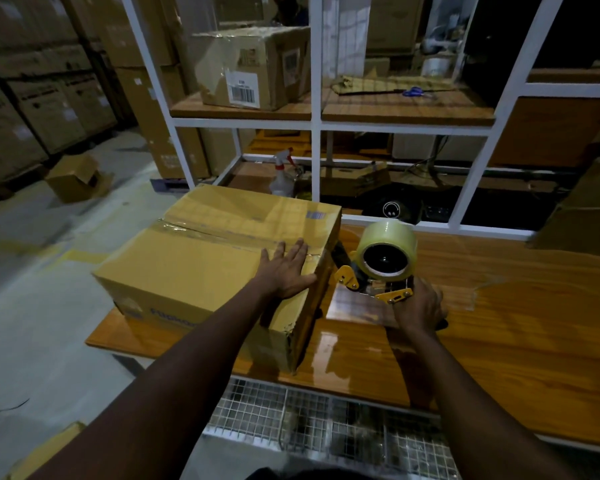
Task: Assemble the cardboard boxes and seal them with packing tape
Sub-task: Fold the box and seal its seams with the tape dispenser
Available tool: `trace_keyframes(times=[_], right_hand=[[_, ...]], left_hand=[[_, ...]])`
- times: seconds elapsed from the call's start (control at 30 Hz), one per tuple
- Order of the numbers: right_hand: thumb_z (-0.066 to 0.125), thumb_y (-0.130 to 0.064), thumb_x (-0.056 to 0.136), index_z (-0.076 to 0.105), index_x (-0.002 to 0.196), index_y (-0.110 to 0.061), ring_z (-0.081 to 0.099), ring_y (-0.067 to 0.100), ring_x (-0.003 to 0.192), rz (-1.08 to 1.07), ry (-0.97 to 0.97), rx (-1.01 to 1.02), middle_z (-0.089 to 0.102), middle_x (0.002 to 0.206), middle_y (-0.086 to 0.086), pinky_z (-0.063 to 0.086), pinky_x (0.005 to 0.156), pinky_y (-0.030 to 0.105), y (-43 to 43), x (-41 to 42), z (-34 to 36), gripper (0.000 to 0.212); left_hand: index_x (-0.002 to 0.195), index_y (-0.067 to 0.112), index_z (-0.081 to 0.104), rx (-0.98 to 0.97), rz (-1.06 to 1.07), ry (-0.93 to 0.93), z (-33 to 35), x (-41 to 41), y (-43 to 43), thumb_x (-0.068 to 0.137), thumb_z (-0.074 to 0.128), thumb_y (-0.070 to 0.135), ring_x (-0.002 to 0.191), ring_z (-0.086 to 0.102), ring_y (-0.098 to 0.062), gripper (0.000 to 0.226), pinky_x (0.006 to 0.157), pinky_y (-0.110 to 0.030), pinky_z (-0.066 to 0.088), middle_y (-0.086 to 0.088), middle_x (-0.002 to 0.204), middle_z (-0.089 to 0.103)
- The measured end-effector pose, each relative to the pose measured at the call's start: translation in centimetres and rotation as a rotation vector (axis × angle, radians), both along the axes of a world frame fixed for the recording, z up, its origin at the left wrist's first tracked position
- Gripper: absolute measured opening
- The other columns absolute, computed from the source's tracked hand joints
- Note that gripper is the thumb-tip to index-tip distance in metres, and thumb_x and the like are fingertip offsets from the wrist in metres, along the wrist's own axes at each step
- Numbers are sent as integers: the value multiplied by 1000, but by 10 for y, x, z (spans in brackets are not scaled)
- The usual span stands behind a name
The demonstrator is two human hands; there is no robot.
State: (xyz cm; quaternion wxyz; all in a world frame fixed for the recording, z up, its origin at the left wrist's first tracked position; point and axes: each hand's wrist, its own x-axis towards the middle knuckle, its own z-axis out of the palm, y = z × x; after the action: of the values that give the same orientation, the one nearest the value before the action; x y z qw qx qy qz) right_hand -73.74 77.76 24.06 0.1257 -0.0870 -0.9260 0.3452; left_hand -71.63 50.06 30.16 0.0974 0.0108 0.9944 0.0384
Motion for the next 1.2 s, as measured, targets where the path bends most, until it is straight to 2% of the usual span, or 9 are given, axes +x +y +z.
trace_keyframes(times=[0.17,0.37,0.5,0.57,0.7,0.8,0.9,1.07,1.2], right_hand=[[72,-32,84,56,92,-28,49,39,112,-29,-83,28,60,111,5,35,95,59,-10,0,-11,18],[50,-54,90,52,102,-35,37,39,113,-101,-240,-33,45,124,9,30,87,65,-38,-11,1,23],[62,-37,89,55,91,-29,42,36,109,-26,-177,44,57,114,7,33,89,51,-50,-2,-3,10],[62,-37,89,54,89,-30,43,37,109,-45,-195,24,59,115,7,34,89,52,-53,0,-10,10],[54,-38,96,69,106,-25,47,40,120,-144,-417,-26,59,125,15,36,103,54,-65,-7,-1,22],[64,-26,87,73,100,-17,62,39,105,-100,-524,11,67,115,15,50,92,50,-65,-1,-5,18],[68,-28,80,71,95,-15,64,37,99,-37,-478,-9,69,107,13,55,84,43,-64,7,-9,20],[60,-40,94,56,83,-29,45,34,124,-134,-372,110,62,118,6,37,99,49,-36,-1,0,16],[66,-45,77,63,84,-28,58,34,105,-147,-288,28,66,97,2,47,88,48,-4,-16,-38,18]], left_hand=[[158,22,-6,-20,2,-6,0,1,0,96,27,66,152,-3,-34,83,116,-64,4,3,166,-11],[158,21,-5,-18,-16,-4,1,3,2,95,28,67,151,-5,-36,84,113,-67,5,4,166,-12],[158,18,-4,3,-35,-5,0,1,3,96,29,65,151,-7,-37,85,113,-69,3,2,166,-12],[158,16,-4,23,-41,-7,0,-1,3,97,30,63,151,-9,-35,84,113,-69,2,0,166,-13],[158,14,-5,38,-25,-8,-2,-2,2,97,25,66,151,-10,-33,85,114,-68,1,-2,165,-14],[158,13,-4,49,-8,-8,-3,-1,4,96,23,68,151,-10,-33,87,114,-68,0,-2,165,-14],[158,15,-3,41,5,23,-3,0,2,95,24,70,151,-8,-35,88,114,-68,1,-3,166,-12],[157,32,-7,-75,-75,106,-1,-1,4,93,26,67,149,6,-45,80,114,-68,2,-15,165,1],[150,34,27,-304,-175,173,13,-7,12,87,19,70,138,32,-47,73,115,-64,11,-29,154,26]])
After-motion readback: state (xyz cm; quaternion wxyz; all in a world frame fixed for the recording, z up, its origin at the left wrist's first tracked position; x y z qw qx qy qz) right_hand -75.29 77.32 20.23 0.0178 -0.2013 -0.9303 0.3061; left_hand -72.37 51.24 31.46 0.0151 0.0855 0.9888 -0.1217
